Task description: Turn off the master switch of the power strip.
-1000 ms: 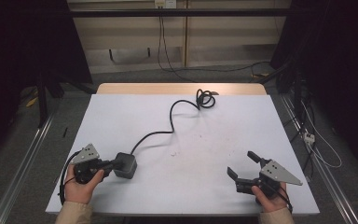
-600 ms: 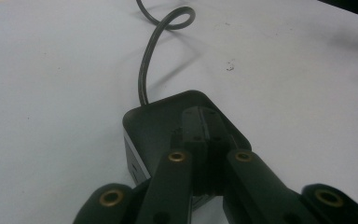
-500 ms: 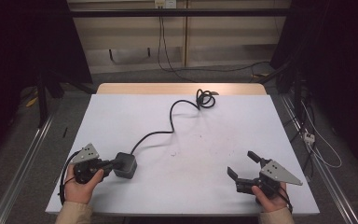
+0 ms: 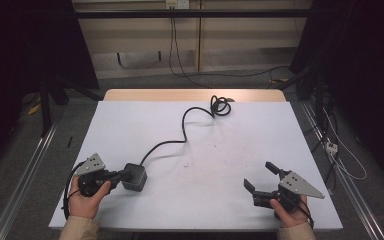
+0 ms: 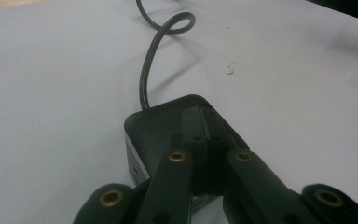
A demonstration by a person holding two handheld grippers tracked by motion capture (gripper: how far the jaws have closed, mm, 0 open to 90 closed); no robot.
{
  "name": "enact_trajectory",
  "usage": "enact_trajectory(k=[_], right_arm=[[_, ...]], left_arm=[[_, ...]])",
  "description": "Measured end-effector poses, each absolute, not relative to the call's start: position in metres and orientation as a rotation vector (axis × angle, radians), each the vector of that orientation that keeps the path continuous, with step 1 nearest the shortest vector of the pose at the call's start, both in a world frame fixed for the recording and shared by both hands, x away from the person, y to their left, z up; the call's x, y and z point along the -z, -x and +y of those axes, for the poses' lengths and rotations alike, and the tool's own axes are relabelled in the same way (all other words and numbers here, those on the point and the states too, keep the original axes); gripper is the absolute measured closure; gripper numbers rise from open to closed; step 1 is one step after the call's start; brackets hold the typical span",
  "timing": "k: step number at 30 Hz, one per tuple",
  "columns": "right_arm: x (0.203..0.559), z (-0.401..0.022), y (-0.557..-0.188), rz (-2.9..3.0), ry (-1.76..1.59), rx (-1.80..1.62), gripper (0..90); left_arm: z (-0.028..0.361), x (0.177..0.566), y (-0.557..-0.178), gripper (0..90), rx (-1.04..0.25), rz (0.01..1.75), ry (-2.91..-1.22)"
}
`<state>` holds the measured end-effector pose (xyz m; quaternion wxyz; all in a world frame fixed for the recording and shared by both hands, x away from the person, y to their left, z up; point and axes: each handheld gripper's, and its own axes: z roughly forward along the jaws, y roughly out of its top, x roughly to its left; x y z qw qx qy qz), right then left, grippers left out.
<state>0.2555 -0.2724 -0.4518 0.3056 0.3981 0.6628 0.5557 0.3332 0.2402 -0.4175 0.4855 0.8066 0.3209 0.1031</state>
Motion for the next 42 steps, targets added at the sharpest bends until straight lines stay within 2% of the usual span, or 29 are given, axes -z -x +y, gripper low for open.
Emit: enact_trajectory(k=[14, 32, 40, 42], right_arm=[[0.4516, -0.2729, -0.2558, 1.751, -1.054, -1.472, 3.9], [0.4518, -0.2721, -0.2565, 1.755, -1.052, -1.473, 3.9], [0.4518, -0.2726, -0.2563, 1.753, -1.055, -1.472, 3.9], [0.4517, -0.2725, -0.2563, 1.754, -1.054, -1.473, 3.9]], left_arm=[[0.2408, 0.4179, -0.3326, 89.8, -0.232, 0.8, -1.939], [0.2374, 0.4128, -0.3325, 61.7, -0.192, 0.807, -1.896], [0.2356, 0.4132, -0.3336, 47.0, -0.188, 0.806, -1.89], [0.2355, 0.4133, -0.334, 41.0, -0.191, 0.81, -1.89]])
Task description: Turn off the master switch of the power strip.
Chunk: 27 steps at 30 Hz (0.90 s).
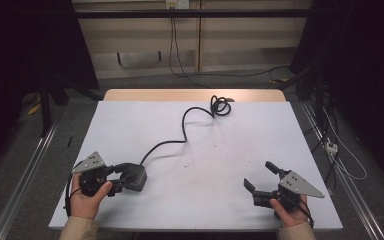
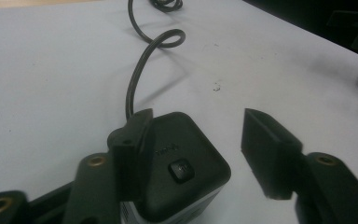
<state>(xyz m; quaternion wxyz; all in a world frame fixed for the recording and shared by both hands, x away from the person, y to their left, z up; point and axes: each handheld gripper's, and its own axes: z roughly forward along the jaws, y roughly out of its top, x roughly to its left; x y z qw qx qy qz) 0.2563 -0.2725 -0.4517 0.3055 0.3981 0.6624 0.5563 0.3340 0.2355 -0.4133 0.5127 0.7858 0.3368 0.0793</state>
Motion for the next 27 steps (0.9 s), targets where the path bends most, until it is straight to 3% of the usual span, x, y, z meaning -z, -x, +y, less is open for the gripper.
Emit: enact_trajectory(k=[2, 11, 27], right_arm=[[0.4518, -0.2725, -0.2564, 1.754, -1.052, -1.472, 3.9], [0.452, -0.2722, -0.2569, 1.758, -1.053, -1.474, 3.9], [0.4514, -0.2717, -0.2567, 1.759, -1.045, -1.476, 3.9]], left_arm=[[0.2353, 0.4139, -0.3341, 33.0, -0.191, 0.819, -1.888], [0.2348, 0.4159, -0.3353, 13.3, -0.182, 0.835, -1.87], [0.2374, 0.4163, -0.3343, 9.0, -0.18, 0.827, -1.873]])
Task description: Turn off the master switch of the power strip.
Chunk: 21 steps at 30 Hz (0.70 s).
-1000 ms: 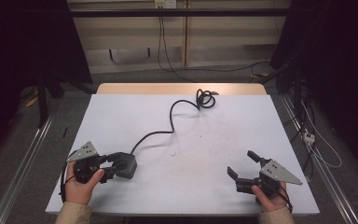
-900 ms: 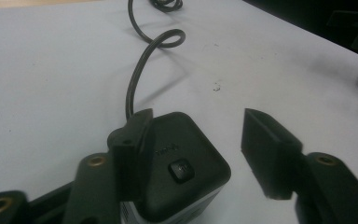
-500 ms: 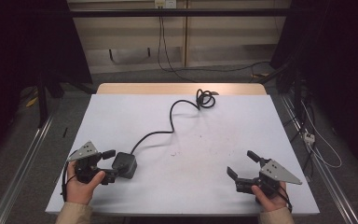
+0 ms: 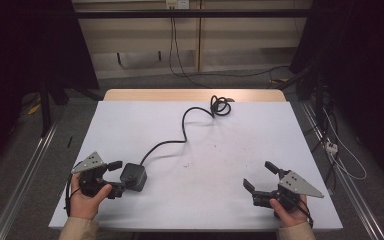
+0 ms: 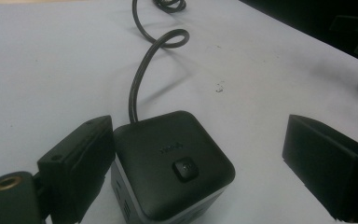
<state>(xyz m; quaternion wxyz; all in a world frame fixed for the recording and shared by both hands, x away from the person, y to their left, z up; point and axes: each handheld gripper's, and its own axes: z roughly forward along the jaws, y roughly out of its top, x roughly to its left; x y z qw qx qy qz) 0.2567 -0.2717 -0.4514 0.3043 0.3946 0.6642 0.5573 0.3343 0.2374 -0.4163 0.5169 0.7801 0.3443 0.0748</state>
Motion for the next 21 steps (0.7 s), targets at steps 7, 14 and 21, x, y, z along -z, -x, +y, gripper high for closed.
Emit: enact_trajectory(k=[7, 14, 21], right_arm=[[0.4515, -0.2718, -0.2568, 1.758, -1.047, -1.477, 3.9], [0.4514, -0.2718, -0.2568, 1.758, -1.046, -1.477, 3.9], [0.4512, -0.272, -0.2566, 1.757, -1.047, -1.478, 3.9]], left_arm=[[0.2388, 0.4173, -0.3337, 9.0, -0.182, 0.82, -1.875], [0.2426, 0.419, -0.3321, 8.9, -0.178, 0.821, -1.866], [0.2466, 0.4213, -0.3316, 6.9, -0.176, 0.822, -1.864]])
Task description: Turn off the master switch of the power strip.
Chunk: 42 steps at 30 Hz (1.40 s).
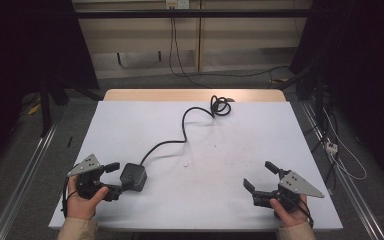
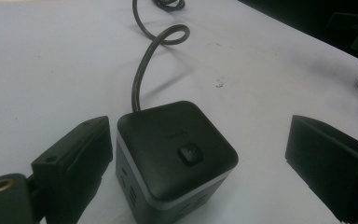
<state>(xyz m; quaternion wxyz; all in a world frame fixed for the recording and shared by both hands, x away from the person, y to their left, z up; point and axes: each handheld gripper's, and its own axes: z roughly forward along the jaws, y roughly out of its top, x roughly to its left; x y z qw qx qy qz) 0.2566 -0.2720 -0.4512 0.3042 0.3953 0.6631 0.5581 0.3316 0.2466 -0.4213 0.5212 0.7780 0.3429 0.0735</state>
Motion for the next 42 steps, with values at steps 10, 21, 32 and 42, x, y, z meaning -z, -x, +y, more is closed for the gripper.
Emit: enact_trajectory(k=[10, 21, 32, 42], right_arm=[[0.451, -0.272, -0.257, 1.755, -1.048, -1.479, 3.9], [0.451, -0.272, -0.256, 1.752, -1.05, -1.479, 3.9], [0.451, -0.273, -0.256, 1.749, -1.053, -1.479, 3.9], [0.451, -0.273, -0.256, 1.749, -1.052, -1.481, 3.9]], left_arm=[[0.256, 0.424, -0.332, 5.8, -0.18, 0.82, -1.858], [0.262, 0.429, -0.332, 5.8, -0.171, 0.817, -1.869], [0.268, 0.433, -0.332, 5.8, -0.174, 0.818, -1.879], [0.273, 0.438, -0.333, 5.9, -0.181, 0.817, -1.9]])
